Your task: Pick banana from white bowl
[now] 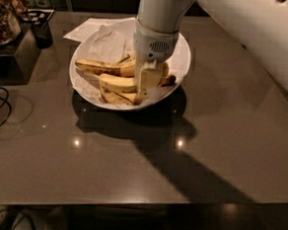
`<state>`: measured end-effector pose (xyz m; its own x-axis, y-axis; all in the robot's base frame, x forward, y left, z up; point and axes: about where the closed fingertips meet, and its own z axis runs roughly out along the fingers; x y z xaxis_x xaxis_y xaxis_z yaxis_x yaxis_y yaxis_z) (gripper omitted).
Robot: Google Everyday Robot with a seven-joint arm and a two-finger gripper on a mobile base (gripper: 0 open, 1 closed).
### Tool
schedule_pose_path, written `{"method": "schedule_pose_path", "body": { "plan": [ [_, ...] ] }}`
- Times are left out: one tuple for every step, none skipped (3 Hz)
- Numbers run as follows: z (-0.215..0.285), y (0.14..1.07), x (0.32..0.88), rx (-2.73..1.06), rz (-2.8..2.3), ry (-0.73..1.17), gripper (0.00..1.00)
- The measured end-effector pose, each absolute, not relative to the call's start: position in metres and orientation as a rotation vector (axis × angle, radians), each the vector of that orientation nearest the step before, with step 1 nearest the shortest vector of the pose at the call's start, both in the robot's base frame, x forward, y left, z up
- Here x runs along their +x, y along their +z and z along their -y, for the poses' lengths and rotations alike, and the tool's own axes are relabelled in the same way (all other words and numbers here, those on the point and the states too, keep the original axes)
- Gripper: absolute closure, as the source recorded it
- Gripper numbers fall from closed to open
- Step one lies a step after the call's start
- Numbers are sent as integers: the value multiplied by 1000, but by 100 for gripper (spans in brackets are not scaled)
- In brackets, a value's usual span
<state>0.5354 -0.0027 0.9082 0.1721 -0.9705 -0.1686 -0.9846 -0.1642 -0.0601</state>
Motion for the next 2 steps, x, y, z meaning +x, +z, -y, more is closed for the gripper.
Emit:
{"method": "schedule_pose_path", "body": {
  "plan": [
    [10, 934, 512, -2199, -1910, 127, 100],
    [16, 955, 491, -2149, -1896, 114, 100]
  ]
}}
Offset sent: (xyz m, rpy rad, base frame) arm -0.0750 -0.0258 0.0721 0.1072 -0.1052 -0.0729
